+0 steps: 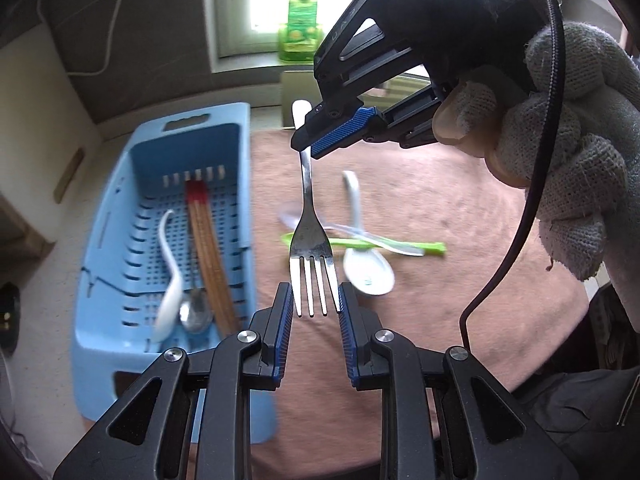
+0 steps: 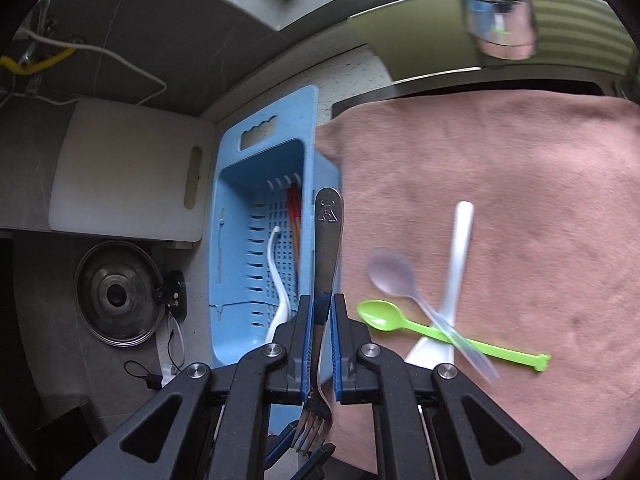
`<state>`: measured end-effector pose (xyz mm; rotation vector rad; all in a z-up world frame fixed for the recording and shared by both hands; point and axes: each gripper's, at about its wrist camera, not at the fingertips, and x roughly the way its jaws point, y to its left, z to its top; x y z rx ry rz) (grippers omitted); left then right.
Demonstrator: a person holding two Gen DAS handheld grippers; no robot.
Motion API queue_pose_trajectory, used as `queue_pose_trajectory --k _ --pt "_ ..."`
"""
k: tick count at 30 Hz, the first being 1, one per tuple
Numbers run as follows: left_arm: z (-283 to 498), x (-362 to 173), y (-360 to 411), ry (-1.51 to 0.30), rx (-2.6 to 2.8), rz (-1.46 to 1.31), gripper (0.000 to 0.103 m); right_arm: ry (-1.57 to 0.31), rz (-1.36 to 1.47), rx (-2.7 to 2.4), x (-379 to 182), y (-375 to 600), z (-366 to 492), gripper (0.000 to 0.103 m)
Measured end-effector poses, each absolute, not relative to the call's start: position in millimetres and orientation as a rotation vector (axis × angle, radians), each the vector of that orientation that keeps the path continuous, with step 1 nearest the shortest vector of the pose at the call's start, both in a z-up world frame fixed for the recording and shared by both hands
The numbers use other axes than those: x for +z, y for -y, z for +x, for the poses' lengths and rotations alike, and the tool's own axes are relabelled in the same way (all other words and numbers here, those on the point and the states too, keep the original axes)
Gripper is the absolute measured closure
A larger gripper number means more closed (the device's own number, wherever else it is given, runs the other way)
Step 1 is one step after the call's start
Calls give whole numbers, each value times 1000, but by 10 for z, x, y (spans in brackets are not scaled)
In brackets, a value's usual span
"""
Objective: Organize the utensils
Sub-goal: 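Lift the metal fork with the right gripper and carry it over the blue basket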
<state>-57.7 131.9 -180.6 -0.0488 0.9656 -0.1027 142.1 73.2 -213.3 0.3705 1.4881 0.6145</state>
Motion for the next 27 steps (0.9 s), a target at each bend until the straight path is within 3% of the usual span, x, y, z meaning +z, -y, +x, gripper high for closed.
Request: queue_pose_trajectory --k 27 --pt "-356 -2042 -1963 -1007 -64 -106 82 -1527 317 635 -2392 -1543 1676 96"
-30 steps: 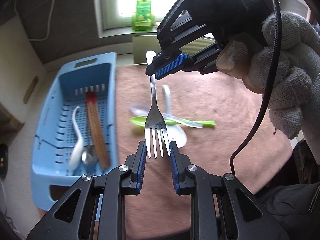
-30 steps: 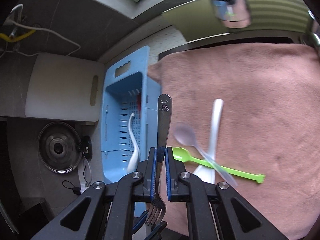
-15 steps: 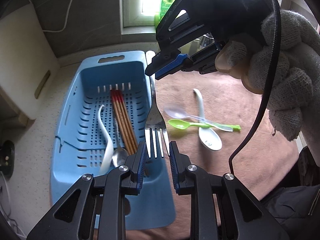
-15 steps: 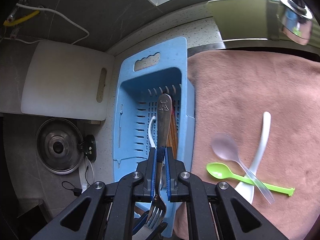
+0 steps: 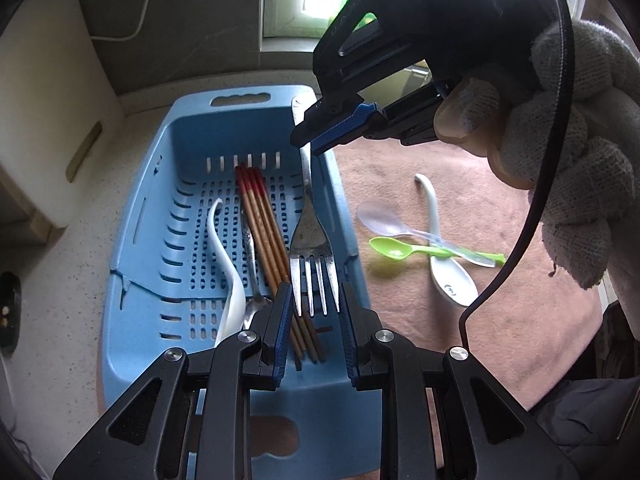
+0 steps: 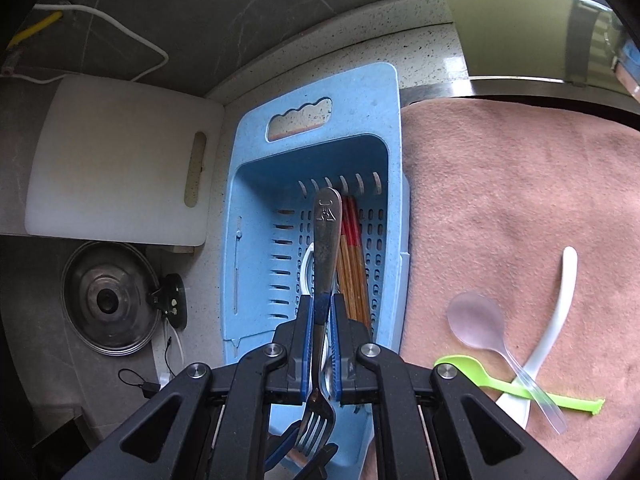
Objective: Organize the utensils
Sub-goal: 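Lift the metal fork with the right gripper and carry it over the blue basket, then lower the fork into the blue basket and open the right gripper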
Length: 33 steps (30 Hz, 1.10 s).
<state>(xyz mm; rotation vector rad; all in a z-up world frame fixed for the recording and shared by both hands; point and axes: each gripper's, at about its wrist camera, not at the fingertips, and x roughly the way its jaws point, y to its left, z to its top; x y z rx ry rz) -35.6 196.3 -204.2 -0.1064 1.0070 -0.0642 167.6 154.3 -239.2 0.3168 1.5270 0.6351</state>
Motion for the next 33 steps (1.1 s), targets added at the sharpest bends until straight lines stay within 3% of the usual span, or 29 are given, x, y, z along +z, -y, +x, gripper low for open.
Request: queue_pose_trajectory --k 26,29,33 --pt "-183 -2311 -2092 -1071 -35 -157 79 -1591 262 665 -2668 -1776 1772 92" --pt "-192 -2276 -2080 -1072 -33 -149 78 -1573 262 692 -2610 -1785 1753 81" --pt "-211 -2232 -2085 -1069 -27 -153 73 -1551 249 703 -2535 -1767 1739 79"
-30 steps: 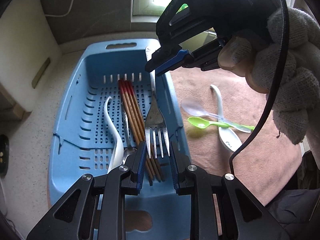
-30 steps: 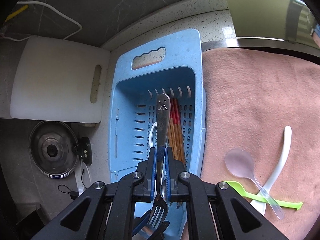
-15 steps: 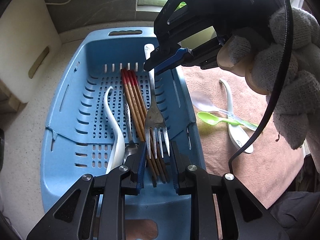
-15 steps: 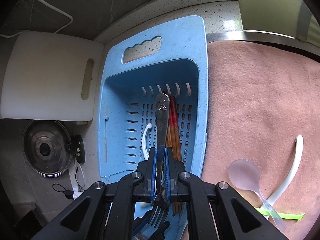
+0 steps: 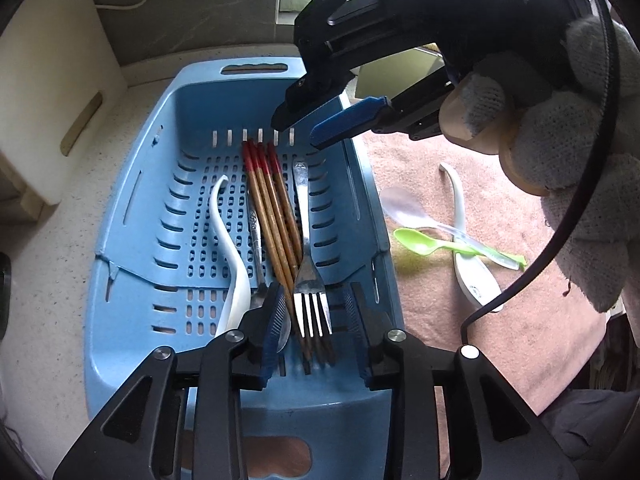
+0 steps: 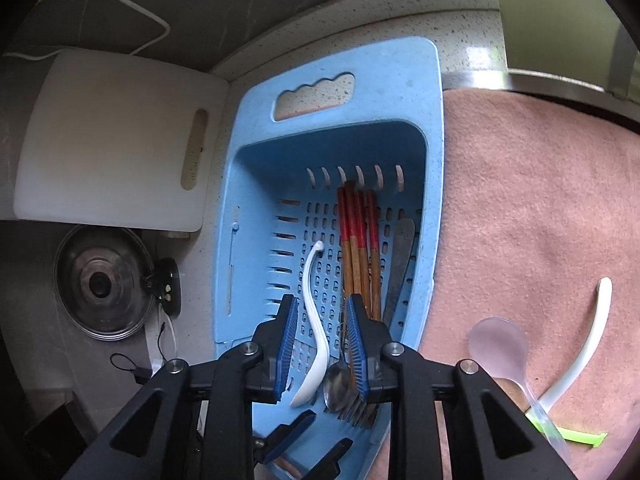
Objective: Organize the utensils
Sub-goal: 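Lower the fork into the blue basket and open the right gripper, then move both grippers back over the plastic spoons on the towel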
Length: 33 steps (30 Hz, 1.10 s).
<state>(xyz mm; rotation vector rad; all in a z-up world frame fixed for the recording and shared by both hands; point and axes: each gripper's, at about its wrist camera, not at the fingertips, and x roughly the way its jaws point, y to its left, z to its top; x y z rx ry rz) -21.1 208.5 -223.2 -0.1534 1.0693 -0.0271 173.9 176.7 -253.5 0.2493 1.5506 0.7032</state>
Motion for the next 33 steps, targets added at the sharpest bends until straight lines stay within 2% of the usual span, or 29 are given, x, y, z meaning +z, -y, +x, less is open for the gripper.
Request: queue_pose_trajectory --k 13,16,25,33 --pt "-298 -2159 -2056 -1074 6 -167 73 -1451 238 742 -2290 -1505 1673 77" --pt "-329 -2138 -2052 -1069 26 -181 72 -1405 209 762 -2201 -1422 1617 74" --pt "-524 -2014 -2025 -972 103 -257 73 -1199 16 824 -1888 -1201 1262 73" --pt "-680 -1937 -1911 -912 145 -292 72 -1112 -48 830 -1747 -872 1079 73"
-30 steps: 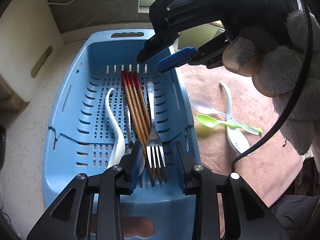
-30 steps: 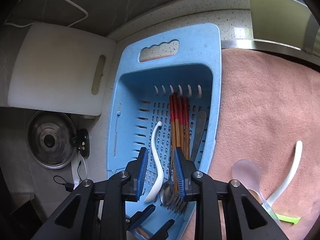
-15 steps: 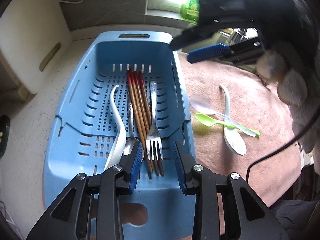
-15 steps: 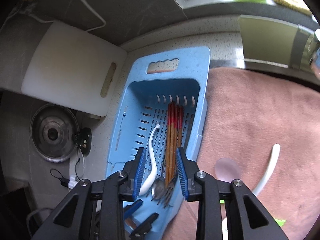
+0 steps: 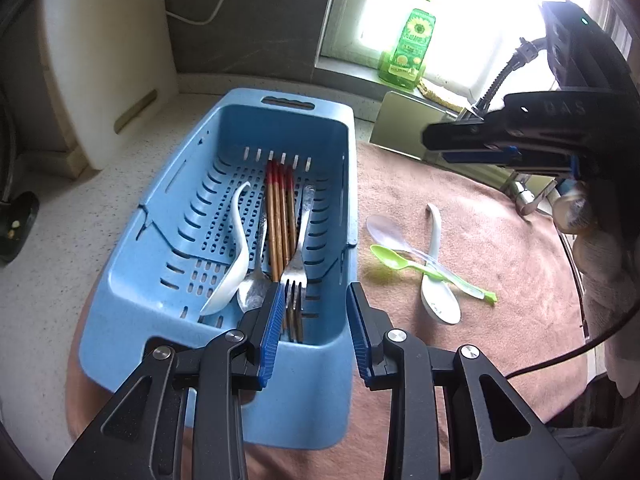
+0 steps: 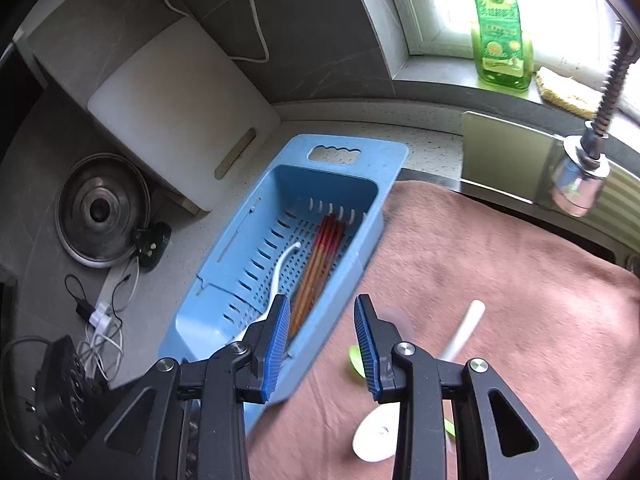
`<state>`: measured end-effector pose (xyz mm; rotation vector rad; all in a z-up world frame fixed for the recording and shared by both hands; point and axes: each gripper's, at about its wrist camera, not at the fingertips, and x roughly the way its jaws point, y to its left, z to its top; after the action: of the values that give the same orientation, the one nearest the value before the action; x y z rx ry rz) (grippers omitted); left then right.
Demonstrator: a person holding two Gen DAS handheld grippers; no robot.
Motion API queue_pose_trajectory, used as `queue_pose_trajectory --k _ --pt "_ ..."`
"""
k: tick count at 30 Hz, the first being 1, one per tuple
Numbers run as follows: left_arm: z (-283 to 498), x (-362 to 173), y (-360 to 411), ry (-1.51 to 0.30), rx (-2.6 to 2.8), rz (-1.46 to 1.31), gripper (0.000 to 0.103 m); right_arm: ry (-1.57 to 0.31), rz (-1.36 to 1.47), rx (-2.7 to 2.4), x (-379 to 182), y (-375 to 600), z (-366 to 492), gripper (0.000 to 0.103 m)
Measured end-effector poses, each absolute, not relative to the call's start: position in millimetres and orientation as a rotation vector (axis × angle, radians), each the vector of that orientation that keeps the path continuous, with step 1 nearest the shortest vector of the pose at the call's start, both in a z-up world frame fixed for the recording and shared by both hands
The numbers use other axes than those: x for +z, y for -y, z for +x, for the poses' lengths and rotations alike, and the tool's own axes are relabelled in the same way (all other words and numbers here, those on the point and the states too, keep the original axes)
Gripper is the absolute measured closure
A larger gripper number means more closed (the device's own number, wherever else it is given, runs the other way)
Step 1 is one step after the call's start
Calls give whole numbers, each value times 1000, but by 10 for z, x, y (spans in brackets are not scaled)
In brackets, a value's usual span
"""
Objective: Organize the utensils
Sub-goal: 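Move both grippers back over the plastic spoons on the towel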
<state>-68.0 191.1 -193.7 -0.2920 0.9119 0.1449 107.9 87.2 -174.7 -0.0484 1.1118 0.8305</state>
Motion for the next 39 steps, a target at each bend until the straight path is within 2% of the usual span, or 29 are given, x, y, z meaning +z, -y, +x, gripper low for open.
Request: queue_pose_trajectory --k 10,18,35,39 --pt "-775 -1896 -1767 -908 189 -283 73 -1005 -156 766 -1617 -415 867 73" --pt "-777 -1765 -1582 -900 192 -218 73 -991 -127 724 -1568 -1 783 73" --pt "-424 -1634 -1138 -913 60 -103 72 -1071 36 572 -1783 972 802 73" --pt "-396 -1645 -1207 -922 50 -122 63 -1074 105 529 -1808 1180 842 73"
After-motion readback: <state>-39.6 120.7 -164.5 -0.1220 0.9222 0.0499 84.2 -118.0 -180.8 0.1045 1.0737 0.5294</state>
